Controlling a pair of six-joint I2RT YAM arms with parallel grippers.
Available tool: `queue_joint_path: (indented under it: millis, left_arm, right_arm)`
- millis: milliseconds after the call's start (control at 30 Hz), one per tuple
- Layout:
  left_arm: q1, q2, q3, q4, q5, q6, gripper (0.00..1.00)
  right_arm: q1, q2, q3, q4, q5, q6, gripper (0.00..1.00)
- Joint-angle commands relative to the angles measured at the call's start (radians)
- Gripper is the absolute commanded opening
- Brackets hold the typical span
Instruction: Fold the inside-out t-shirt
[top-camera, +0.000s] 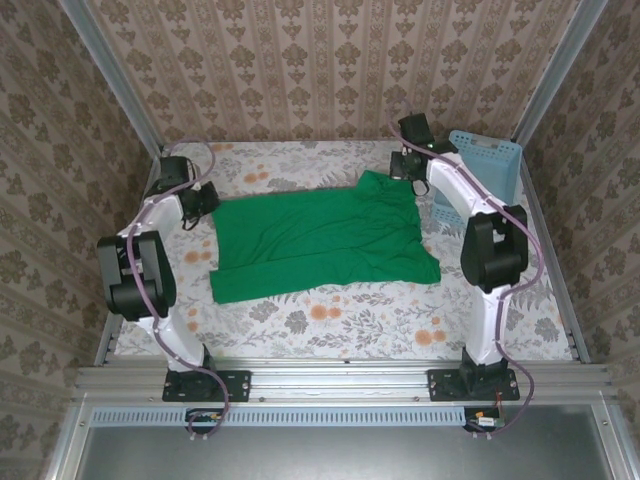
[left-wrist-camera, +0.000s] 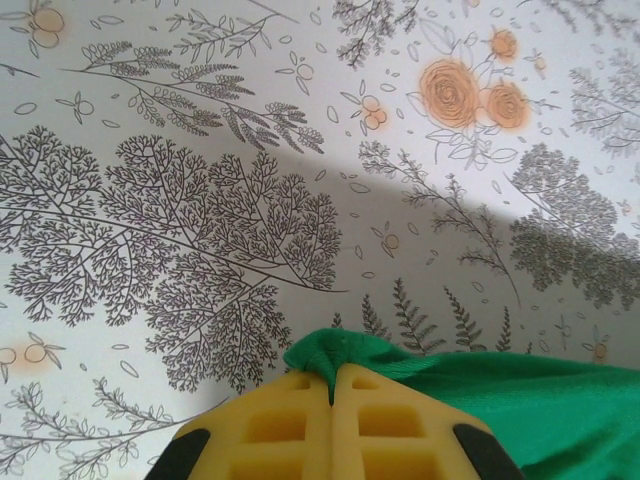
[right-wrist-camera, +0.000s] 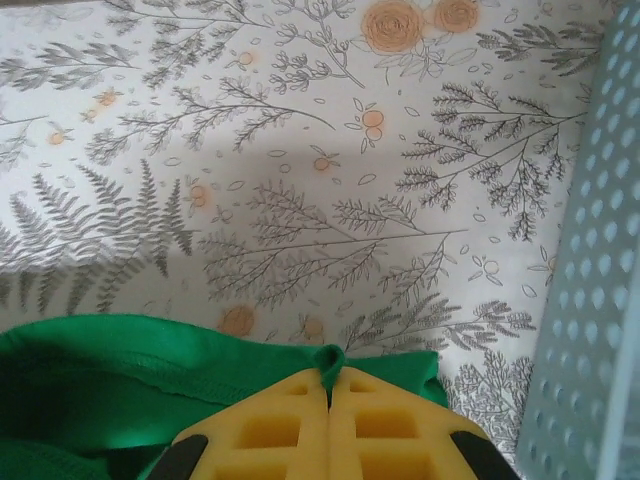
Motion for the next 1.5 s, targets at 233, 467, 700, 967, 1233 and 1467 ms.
queue_joint_path:
  millis: [233, 467, 700, 967, 1233, 1467]
  left_arm:
    - [0.004, -0.200, -0.256, 0.090, -0.062, -0.035, 0.00]
    - [-0.010, -0.353, -0.431, 0.109, -0.128, -0.133, 0.00]
    - [-0.061, -0.499, -0.561, 0.051, -0.225, -0.206, 0.00]
    - [-0.057, -0.628, -0.689, -0.028, -0.312, -0.294, 0.31]
    - [-0.094, -0.736, -0.587, -0.129, -0.321, -0.265, 0.45]
    - [-0.258, -0.567, -0.507, -0.070, -0.276, -0.246, 0.44]
  right_arm:
    - [0.026, -0.433, -0.527, 0.231, -0.013, 0.094, 0.00]
    - [0.026, -0.594, -0.740, 0.244, -0.024, 0.135, 0.00]
    - [0.029, -0.717, -0.915, 0.249, -0.037, 0.212, 0.00]
    - [0.028, -0.729, -0.998, 0.245, -0.056, 0.247, 0.23]
    - [0.053, -0.763, -0.907, 0.195, -0.035, 0.231, 0.53]
    - [0.156, -0.529, -0.790, 0.240, -0.091, 0.260, 0.54]
